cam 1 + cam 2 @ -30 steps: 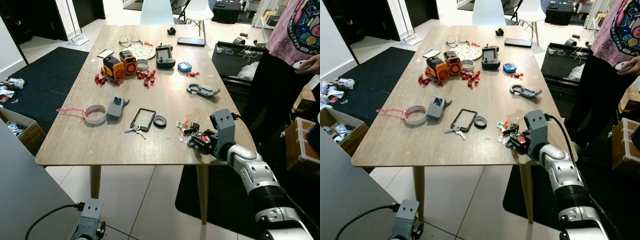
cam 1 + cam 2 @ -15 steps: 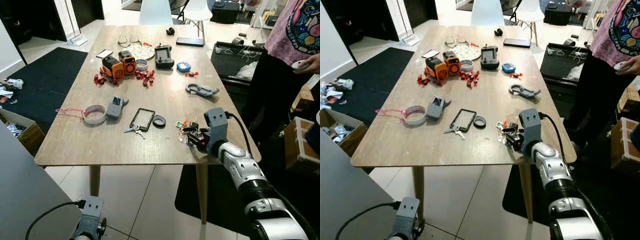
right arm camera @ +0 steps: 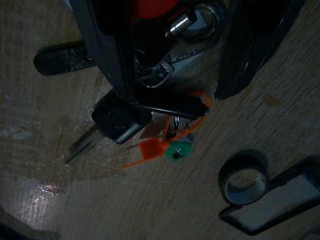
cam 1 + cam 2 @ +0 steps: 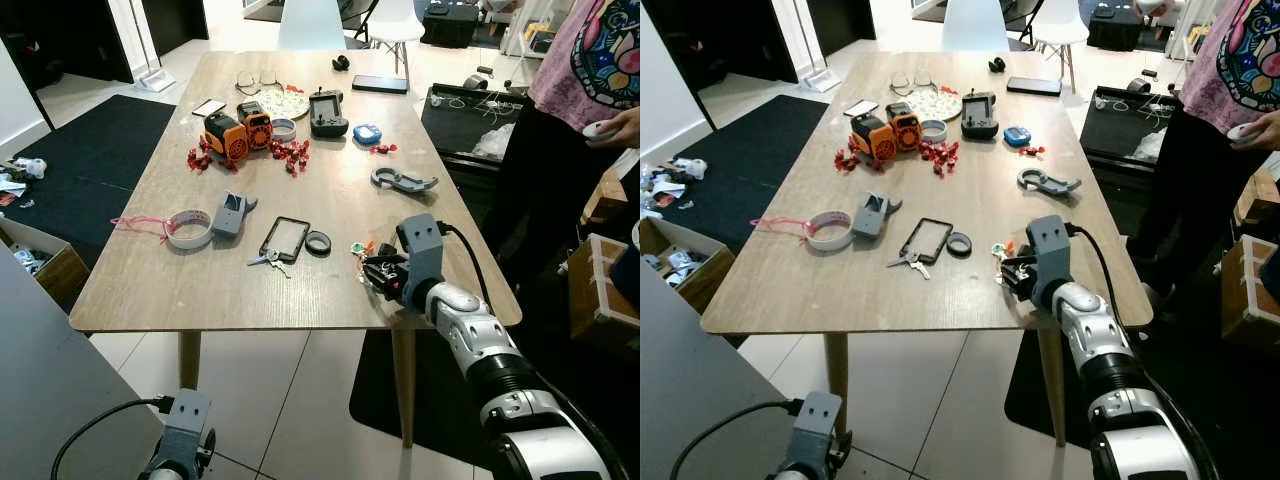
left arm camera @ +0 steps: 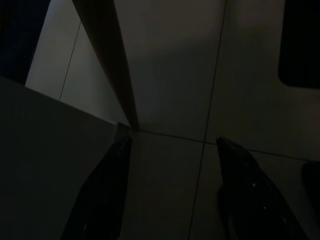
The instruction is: Hang keys on a hook
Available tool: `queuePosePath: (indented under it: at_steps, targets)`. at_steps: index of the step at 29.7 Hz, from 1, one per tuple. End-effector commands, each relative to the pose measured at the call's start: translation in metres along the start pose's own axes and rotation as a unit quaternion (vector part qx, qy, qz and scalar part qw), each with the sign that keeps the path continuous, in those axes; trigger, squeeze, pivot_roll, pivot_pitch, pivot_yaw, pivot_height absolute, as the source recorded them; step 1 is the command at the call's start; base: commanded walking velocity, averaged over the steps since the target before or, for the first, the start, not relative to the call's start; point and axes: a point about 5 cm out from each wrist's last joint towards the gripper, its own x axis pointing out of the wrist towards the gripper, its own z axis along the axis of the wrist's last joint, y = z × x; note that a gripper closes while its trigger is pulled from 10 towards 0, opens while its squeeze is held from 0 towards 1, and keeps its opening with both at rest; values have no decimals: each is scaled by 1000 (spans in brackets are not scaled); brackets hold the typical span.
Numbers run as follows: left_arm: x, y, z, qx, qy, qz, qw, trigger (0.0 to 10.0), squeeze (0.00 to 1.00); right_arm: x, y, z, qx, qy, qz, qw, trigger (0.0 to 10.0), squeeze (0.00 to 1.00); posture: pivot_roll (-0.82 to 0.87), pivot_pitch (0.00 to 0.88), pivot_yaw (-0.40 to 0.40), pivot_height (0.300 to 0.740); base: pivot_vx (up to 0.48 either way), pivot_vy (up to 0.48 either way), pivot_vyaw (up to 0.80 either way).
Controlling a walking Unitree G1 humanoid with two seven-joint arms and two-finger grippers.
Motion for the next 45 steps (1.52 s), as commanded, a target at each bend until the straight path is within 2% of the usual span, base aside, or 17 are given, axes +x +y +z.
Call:
queuePosePath:
  at_steps: [1, 9, 16, 23, 35, 45]
  targets:
    - [-3, 1, -7, 5, 13, -2, 1000, 10000, 0, -1, 2, -14, 3, 32, 8, 999, 10000, 0, 63, 110, 5, 740, 0, 0, 0]
    - [-4, 0, -5, 4, 10, -2, 1000, 10000, 0, -5, -10, -13, 14, 34, -23, 999, 10000, 0, 65, 109, 6, 740, 0, 0, 0]
    - [-5, 2, -6, 4, 12, 1, 1000, 10000, 0, -11, -24, 3, 6, -6, -59, 998, 10000, 0, 67, 110, 6, 740, 0, 0, 0]
    - [-5, 0, -7, 3, 17, -2, 1000, 10000, 0, -18, -34, 5, 4, -16, -83, 996, 10000, 0, 64, 112, 7, 740, 0, 0, 0]
    - [-4, 0, -7, 4, 20, -2, 1000, 10000, 0, -17, -30, -11, -10, 18, -80, 997, 10000, 0, 65, 109, 6, 740, 0, 0, 0]
    - [-4, 0, -9, 6, 25, -3, 1000, 10000, 0, -15, -31, -13, -16, 24, -87, 996, 10000, 0, 64, 112, 8, 740, 0, 0, 0]
